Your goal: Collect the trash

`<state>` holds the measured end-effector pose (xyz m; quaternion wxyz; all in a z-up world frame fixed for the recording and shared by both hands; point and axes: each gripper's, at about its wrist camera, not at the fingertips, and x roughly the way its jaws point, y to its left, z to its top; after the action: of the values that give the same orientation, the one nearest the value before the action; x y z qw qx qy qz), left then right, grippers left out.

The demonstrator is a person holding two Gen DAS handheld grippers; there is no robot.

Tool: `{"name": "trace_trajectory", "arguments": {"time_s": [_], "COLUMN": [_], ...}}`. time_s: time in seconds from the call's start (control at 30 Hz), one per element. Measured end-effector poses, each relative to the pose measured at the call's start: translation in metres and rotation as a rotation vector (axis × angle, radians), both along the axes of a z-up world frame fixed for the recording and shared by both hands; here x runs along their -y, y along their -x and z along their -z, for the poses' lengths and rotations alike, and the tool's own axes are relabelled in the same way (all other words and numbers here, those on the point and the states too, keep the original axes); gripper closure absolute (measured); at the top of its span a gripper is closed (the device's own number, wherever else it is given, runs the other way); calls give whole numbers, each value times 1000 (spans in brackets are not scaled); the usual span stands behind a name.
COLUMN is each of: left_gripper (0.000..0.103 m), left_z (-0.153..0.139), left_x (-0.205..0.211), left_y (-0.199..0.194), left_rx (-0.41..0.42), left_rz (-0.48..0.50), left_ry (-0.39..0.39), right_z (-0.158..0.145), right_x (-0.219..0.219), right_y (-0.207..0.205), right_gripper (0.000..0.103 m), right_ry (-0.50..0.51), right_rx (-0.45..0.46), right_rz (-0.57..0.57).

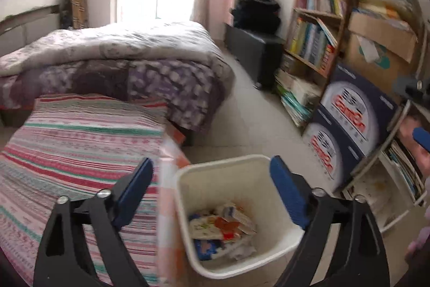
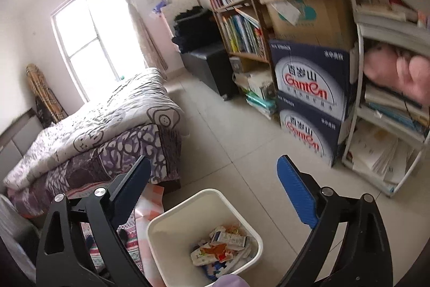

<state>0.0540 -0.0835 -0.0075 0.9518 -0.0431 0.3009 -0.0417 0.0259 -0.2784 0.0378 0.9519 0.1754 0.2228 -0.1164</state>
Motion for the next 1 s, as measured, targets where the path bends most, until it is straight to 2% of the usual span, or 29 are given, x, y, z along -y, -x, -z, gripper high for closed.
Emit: {"name": "trace_trajectory", "arguments": {"time_s": [0.1, 0.27, 0.43, 0.73, 0.83, 1.0], "left_gripper": [7, 7, 7, 7, 7, 7], "left_z": [-17, -39, -43, -37, -39, -39], "left_x": [-25, -66, -100, -161, -174, -187], "left_y": [16, 53, 77, 103, 105, 108], "left_rx": [50, 151, 129, 92, 94, 98], "left_rz": [-79, -242, -324, -420, -444, -472], "left_ry": [-18, -75, -121, -100, -82, -100], "right_z": [-5, -3, 0, 9, 13, 14], "right_x": [-24, -63, -99, -157, -174, -192], "right_y": [7, 14, 25, 30, 30, 33], "right_gripper": [7, 7, 7, 7, 7, 7], "right_ry": [77, 145, 171, 206, 223, 259], "right_rx": [32, 38, 38, 12, 8, 21], "right_rz": [-14, -84, -165, -316, -341, -359]}}
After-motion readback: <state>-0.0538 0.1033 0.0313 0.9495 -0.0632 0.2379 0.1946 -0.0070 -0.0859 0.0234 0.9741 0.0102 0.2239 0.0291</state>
